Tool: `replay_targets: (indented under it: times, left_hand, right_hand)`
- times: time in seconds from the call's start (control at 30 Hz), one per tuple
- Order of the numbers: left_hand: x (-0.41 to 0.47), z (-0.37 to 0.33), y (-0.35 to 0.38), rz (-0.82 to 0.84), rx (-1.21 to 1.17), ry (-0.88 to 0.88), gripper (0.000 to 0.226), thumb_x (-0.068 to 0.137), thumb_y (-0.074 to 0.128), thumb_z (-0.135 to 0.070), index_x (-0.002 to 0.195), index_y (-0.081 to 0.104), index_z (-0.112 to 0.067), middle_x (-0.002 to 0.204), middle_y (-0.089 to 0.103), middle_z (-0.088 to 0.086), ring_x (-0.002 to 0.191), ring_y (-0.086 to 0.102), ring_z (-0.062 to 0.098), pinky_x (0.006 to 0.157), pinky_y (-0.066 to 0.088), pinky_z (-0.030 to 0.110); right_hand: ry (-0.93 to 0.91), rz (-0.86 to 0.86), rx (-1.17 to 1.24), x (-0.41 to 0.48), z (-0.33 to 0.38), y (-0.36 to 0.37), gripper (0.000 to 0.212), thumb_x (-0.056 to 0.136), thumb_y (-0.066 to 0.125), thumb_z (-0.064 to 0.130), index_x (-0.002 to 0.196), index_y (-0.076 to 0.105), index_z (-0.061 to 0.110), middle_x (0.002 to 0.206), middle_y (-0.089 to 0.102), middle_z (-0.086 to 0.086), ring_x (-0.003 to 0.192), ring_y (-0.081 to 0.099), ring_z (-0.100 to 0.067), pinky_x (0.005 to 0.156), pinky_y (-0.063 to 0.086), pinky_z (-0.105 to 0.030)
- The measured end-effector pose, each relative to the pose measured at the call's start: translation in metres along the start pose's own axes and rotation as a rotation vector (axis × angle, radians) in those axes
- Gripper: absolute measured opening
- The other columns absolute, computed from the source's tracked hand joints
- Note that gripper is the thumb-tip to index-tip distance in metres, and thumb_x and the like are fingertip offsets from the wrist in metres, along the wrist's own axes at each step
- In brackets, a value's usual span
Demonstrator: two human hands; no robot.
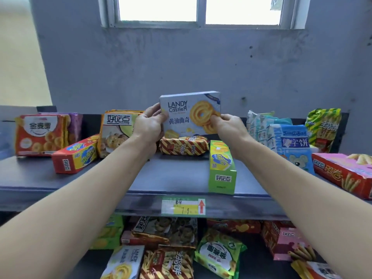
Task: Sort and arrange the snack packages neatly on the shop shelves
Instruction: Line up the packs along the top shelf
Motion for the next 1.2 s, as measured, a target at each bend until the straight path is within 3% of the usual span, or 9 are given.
replay_targets:
  times: [0.17, 0.33, 0.47, 0.57, 0.73, 0.93, 1.07, 1.13, 1.2]
  left_hand:
    - [0.026, 0.004, -0.016, -0.028, 0.042, 0.005, 0.044, 0.092, 0.050, 0.005, 0.133, 0.051, -0.011, 0.122, 0.063, 0.011, 0.100, 0.063, 0.022, 0.058, 0.056, 0.023]
    - [0.066, 0.028, -0.013, 0.008, 0.119, -0.038, 0.059, 0.089, 0.049, 0.013, 0.141, 0.042, -0.015, 0.120, 0.063, 0.018, 0.110, 0.061, 0.031, 0.097, 0.049, 0.044]
    - [0.095, 0.047, -0.009, 0.101, 0.265, -0.063, 0.060, 0.086, 0.046, 0.018, 0.140, 0.040, -0.009, 0.115, 0.063, 0.011, 0.104, 0.061, 0.023, 0.076, 0.054, 0.025]
    - [0.114, 0.061, -0.013, 0.074, 0.370, -0.094, 0.041, 0.086, 0.045, 0.017, 0.121, 0.055, -0.003, 0.118, 0.063, 0.014, 0.113, 0.060, 0.030, 0.089, 0.053, 0.033]
    - [0.134, 0.083, -0.020, 0.069, 0.487, -0.140, 0.043, 0.089, 0.045, 0.011, 0.128, 0.054, -0.006, 0.124, 0.062, 0.014, 0.113, 0.059, 0.028, 0.098, 0.049, 0.040]
    - [0.147, 0.102, -0.023, 0.096, 0.465, -0.186, 0.049, 0.093, 0.045, 0.001, 0.137, 0.038, -0.022, 0.126, 0.059, 0.008, 0.112, 0.058, 0.025, 0.097, 0.049, 0.042]
    - [0.147, 0.106, -0.023, 0.122, 0.512, -0.227, 0.050, 0.096, 0.045, -0.005, 0.137, 0.029, -0.028, 0.121, 0.058, 0.004, 0.101, 0.056, 0.020, 0.079, 0.050, 0.033]
    - [0.145, 0.104, -0.023, 0.130, 0.547, -0.230, 0.049, 0.096, 0.046, -0.009, 0.137, 0.027, -0.029, 0.117, 0.057, 0.001, 0.094, 0.055, 0.016, 0.068, 0.046, 0.026]
    - [0.141, 0.101, -0.022, 0.131, 0.578, -0.228, 0.049, 0.097, 0.048, -0.013, 0.139, 0.026, -0.027, 0.121, 0.057, 0.002, 0.095, 0.055, 0.017, 0.071, 0.045, 0.026]
  right_hand:
    - [0.025, 0.115, -0.042, 0.029, -0.007, 0.025, 0.017, 0.091, 0.057, 0.032, 0.078, 0.060, 0.021, 0.111, 0.065, -0.006, 0.076, 0.050, -0.012, 0.066, 0.042, -0.026]
    - [0.112, 0.156, -0.052, 0.062, -0.023, 0.036, 0.010, 0.086, 0.065, 0.025, 0.080, 0.058, 0.020, 0.105, 0.067, -0.006, 0.079, 0.060, -0.012, 0.090, 0.051, -0.038]
    - [0.191, 0.175, -0.167, 0.088, -0.036, 0.040, 0.019, 0.086, 0.064, 0.019, 0.102, 0.060, 0.010, 0.116, 0.063, -0.015, 0.106, 0.062, -0.030, 0.101, 0.046, -0.048]
    - [0.206, 0.199, -0.215, 0.104, -0.043, 0.046, 0.016, 0.085, 0.064, 0.014, 0.099, 0.060, 0.007, 0.095, 0.062, -0.012, 0.079, 0.054, -0.022, 0.078, 0.049, -0.033]
    - [0.252, 0.214, -0.272, 0.126, -0.062, 0.058, 0.008, 0.086, 0.061, 0.003, 0.091, 0.055, 0.006, 0.070, 0.055, -0.004, 0.043, 0.053, -0.006, 0.041, 0.038, -0.019]
    - [0.315, 0.224, -0.252, 0.144, -0.083, 0.068, 0.014, 0.087, 0.059, 0.005, 0.099, 0.053, 0.008, 0.080, 0.054, -0.005, 0.065, 0.049, -0.015, 0.061, 0.043, -0.027]
    - [0.335, 0.272, -0.213, 0.148, -0.090, 0.073, 0.021, 0.088, 0.056, 0.007, 0.109, 0.056, 0.006, 0.109, 0.064, -0.012, 0.088, 0.060, -0.021, 0.085, 0.048, -0.034]
    - [0.320, 0.271, -0.247, 0.148, -0.090, 0.072, 0.015, 0.089, 0.056, 0.010, 0.104, 0.057, 0.009, 0.114, 0.064, -0.013, 0.099, 0.061, -0.026, 0.084, 0.047, -0.035]
    - [0.304, 0.264, -0.295, 0.146, -0.087, 0.068, 0.005, 0.090, 0.057, 0.014, 0.095, 0.056, 0.011, 0.102, 0.062, -0.014, 0.089, 0.058, -0.025, 0.076, 0.046, -0.033]
Point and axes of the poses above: each hand's wrist, its own x-axis towards the middle knuckle, its own y-axis out of the palm, z = x × y, the point moved 7 cm from there along x, towards the middle knuckle
